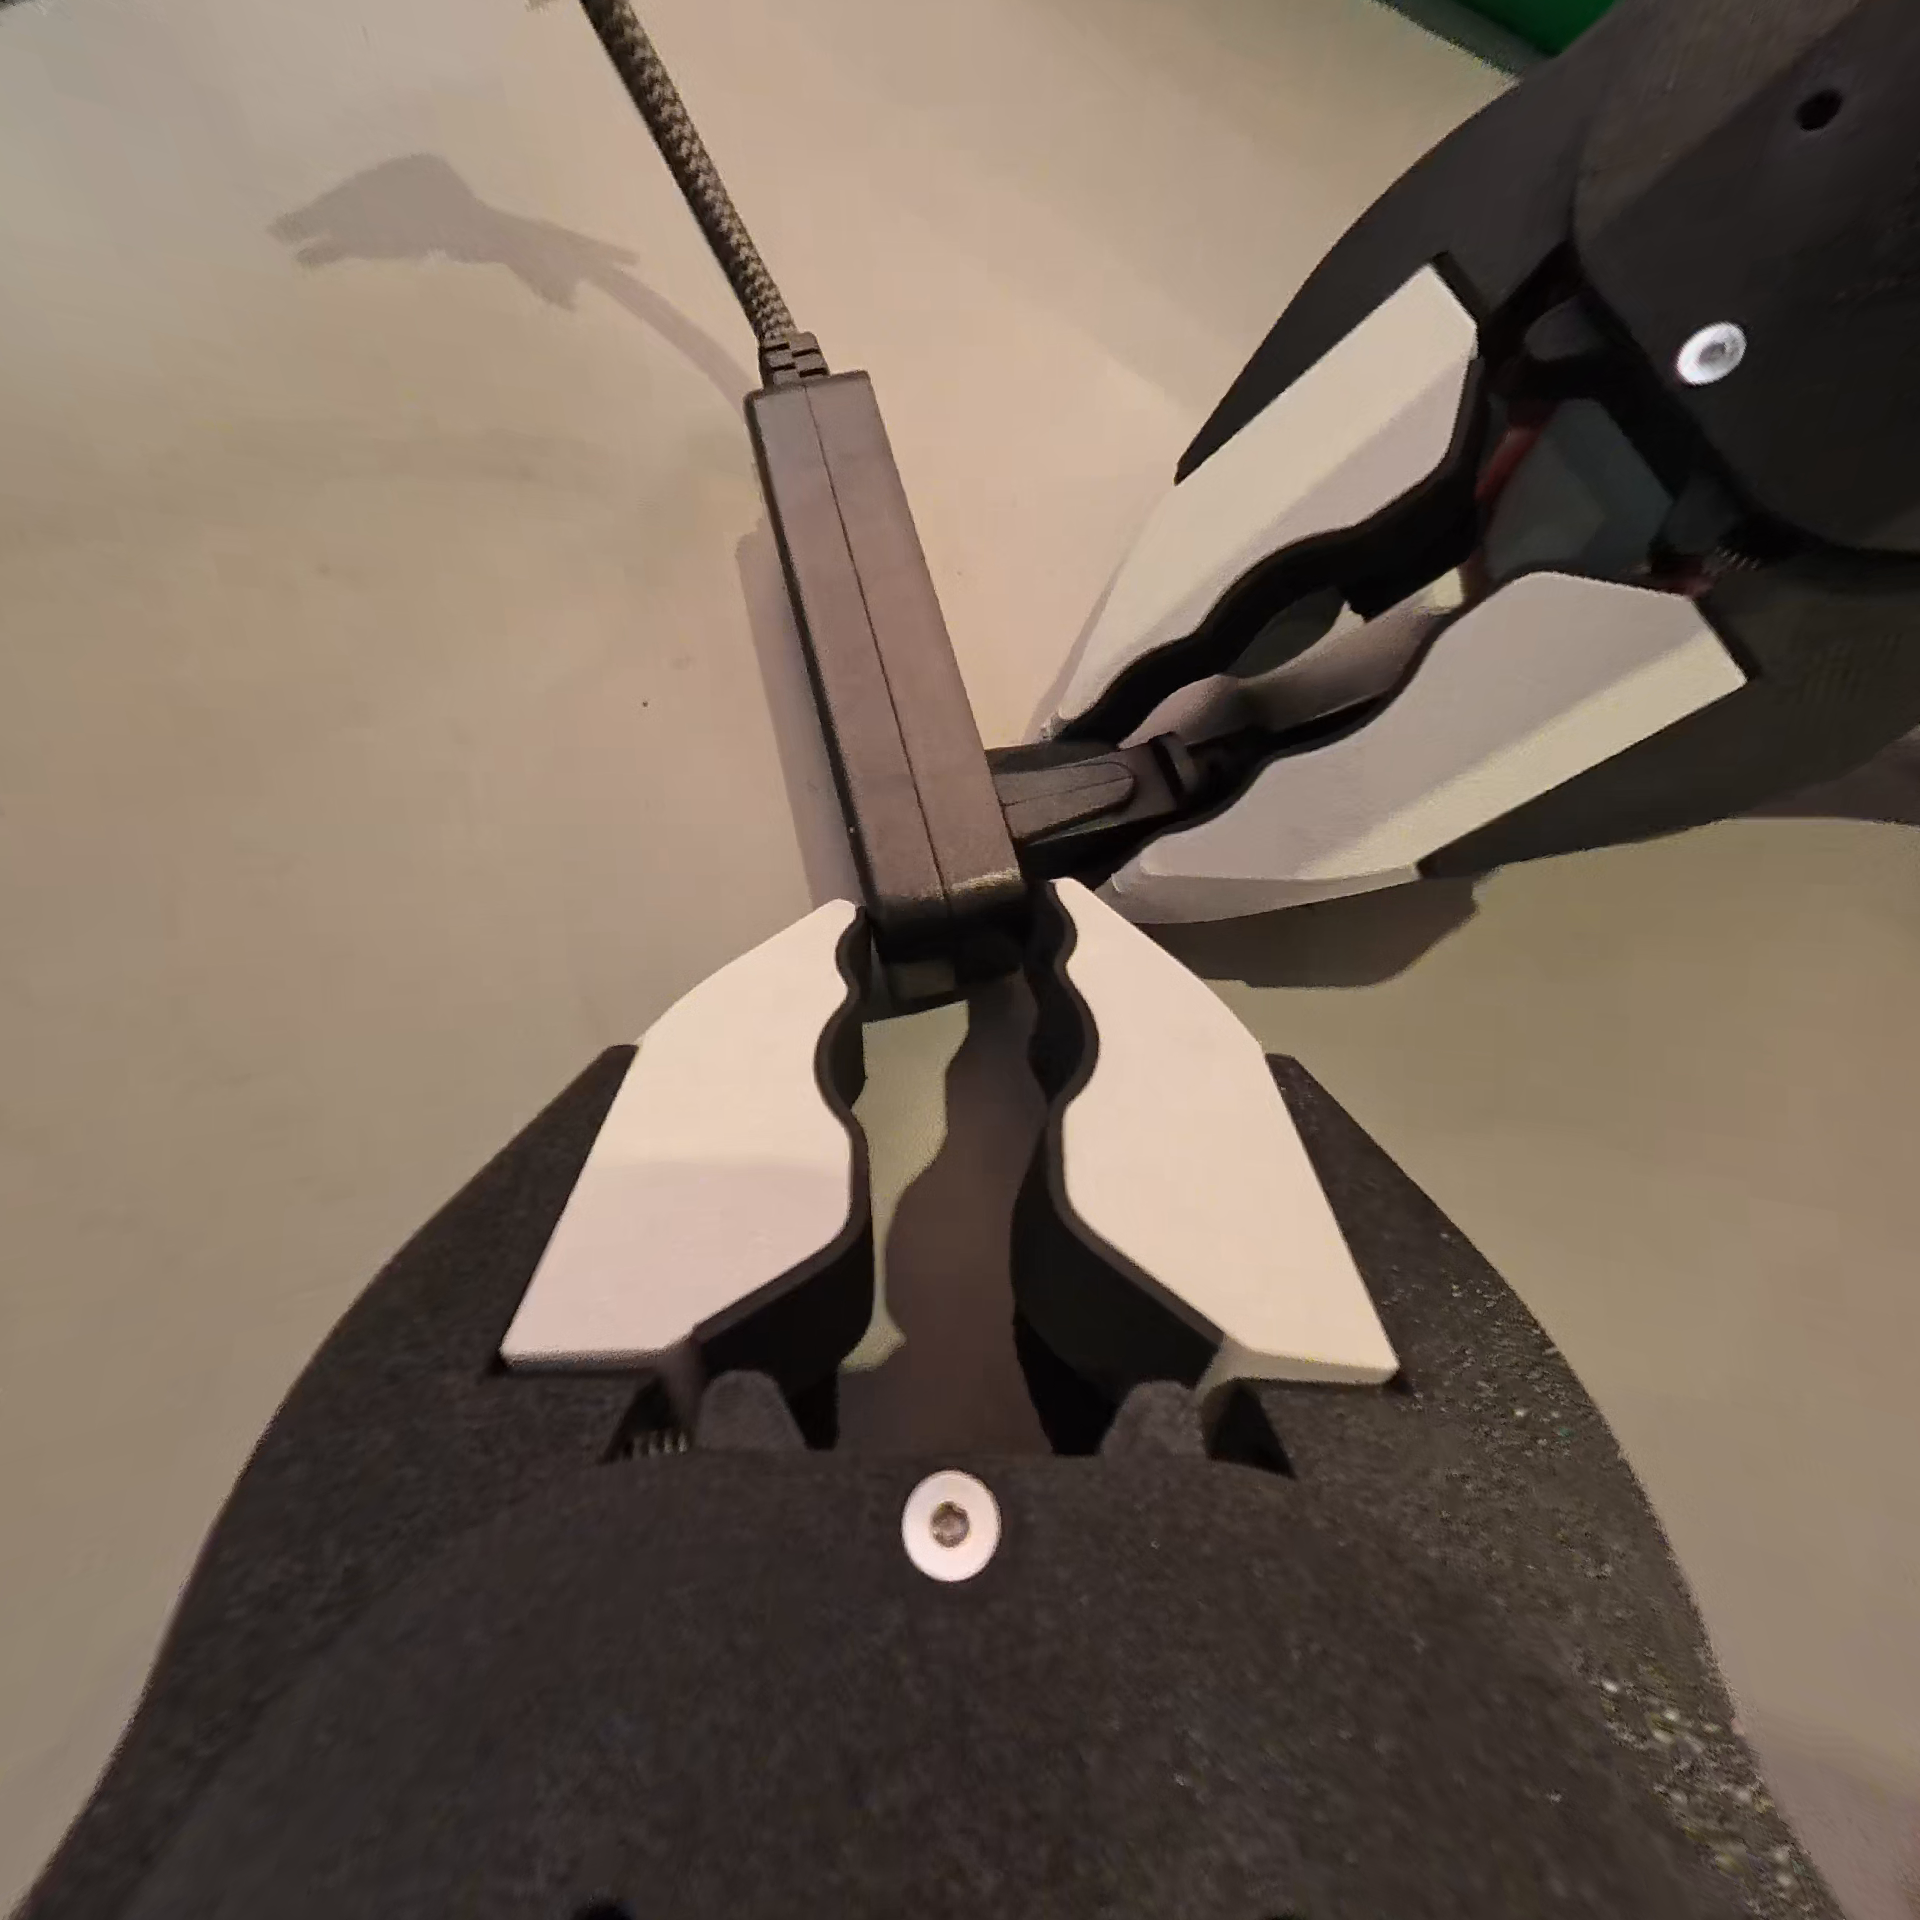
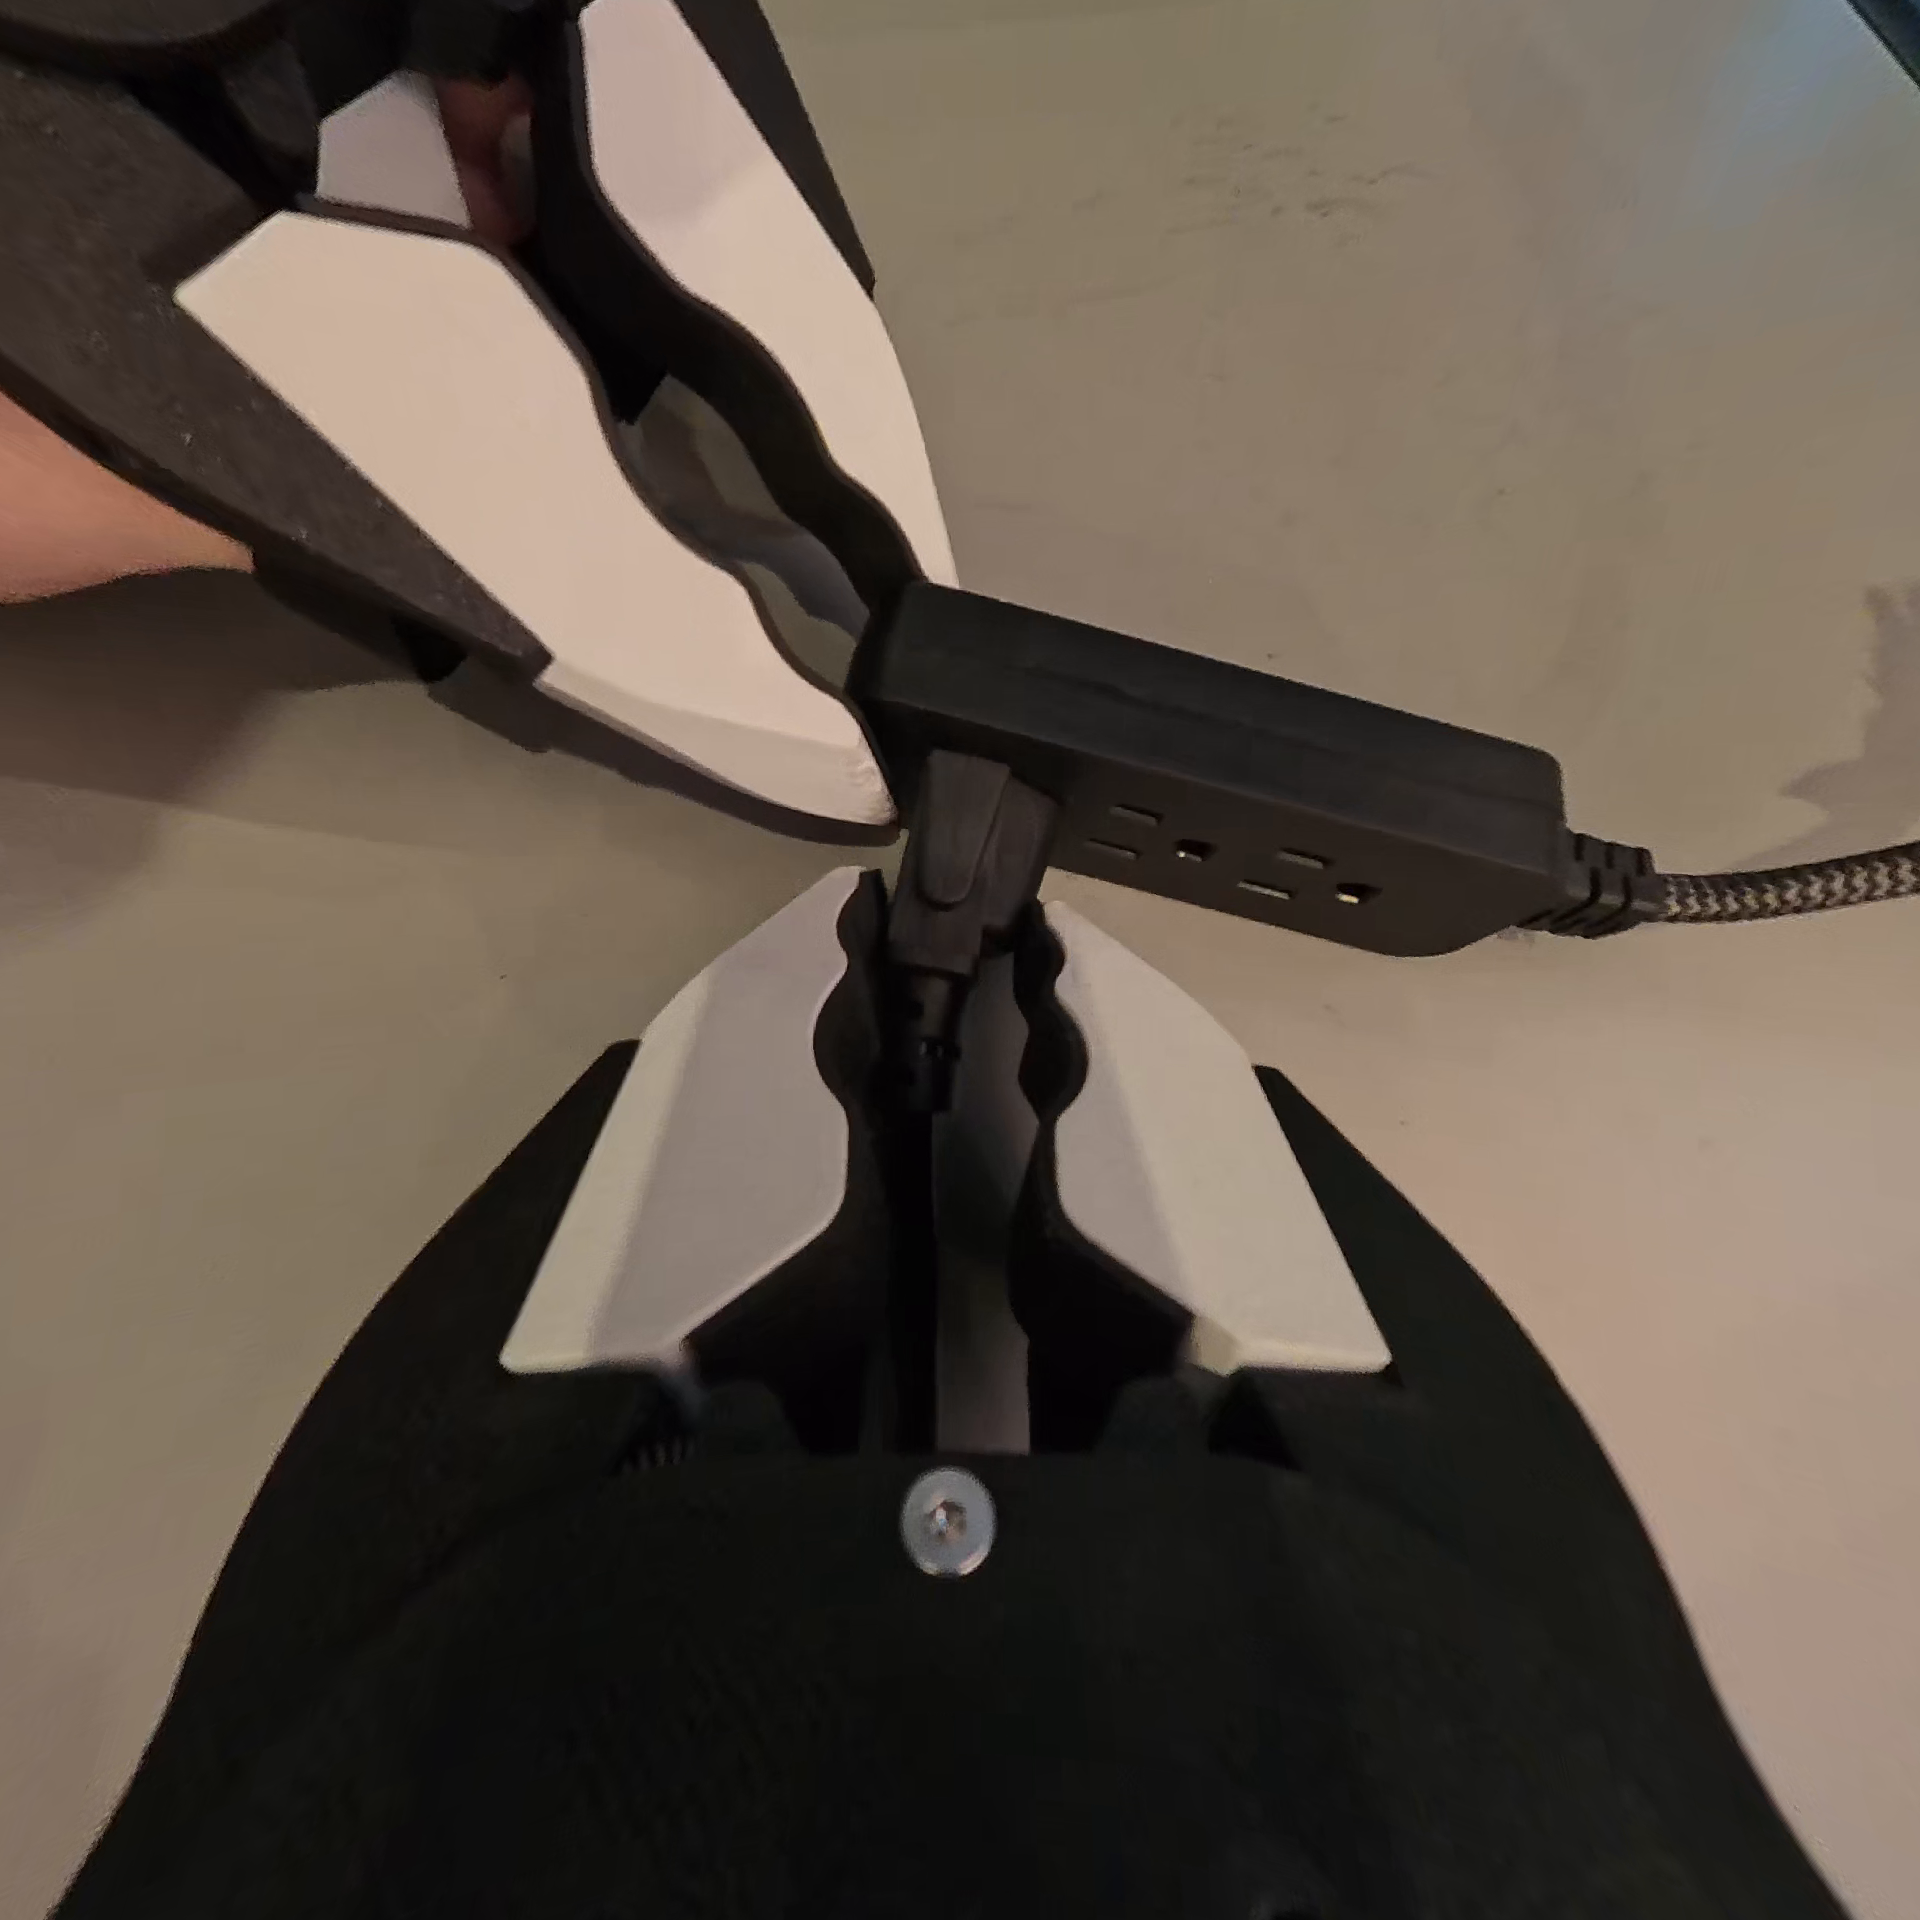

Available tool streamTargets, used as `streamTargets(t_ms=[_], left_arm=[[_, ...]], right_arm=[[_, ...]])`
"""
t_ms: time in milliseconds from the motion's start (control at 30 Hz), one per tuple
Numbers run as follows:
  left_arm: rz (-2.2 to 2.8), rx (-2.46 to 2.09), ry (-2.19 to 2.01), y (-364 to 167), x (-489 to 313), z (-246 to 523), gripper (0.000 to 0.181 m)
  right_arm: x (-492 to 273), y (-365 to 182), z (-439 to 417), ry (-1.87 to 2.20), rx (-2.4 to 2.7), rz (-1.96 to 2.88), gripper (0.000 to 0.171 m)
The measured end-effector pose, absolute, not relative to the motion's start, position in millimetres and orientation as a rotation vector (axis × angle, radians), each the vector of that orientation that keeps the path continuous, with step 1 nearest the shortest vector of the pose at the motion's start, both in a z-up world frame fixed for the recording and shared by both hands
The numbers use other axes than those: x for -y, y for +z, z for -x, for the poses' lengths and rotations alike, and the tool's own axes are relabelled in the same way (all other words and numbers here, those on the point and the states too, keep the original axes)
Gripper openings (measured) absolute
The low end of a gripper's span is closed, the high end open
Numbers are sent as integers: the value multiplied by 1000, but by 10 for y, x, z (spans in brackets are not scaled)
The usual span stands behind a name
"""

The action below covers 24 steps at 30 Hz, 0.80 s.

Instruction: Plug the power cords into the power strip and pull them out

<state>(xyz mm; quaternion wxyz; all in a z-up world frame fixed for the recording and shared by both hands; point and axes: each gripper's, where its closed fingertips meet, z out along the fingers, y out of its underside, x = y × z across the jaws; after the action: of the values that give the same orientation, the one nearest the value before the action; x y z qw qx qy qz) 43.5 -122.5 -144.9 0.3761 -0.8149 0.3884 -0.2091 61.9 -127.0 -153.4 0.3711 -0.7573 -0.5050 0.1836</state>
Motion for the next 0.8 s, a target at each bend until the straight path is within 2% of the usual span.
streamTargets(t_ms=[133,500,700,800], left_arm=[[2058,-1027,-444,-1461,1221,-451,29],[2071,-1027,-460,-1455,1231,-482,28],[2110,-963,-610,-1377,1227,-513,31],[2056,-1098,-445,-1383,1209,-510,30]], right_arm=[[1252,-1548,-633,549,1226,2028,30],[1210,-1554,-592,443,1308,2009,33],[1207,-1569,-596,507,1204,2068,28],[1206,-1567,-608,461,1188,2069,28]])
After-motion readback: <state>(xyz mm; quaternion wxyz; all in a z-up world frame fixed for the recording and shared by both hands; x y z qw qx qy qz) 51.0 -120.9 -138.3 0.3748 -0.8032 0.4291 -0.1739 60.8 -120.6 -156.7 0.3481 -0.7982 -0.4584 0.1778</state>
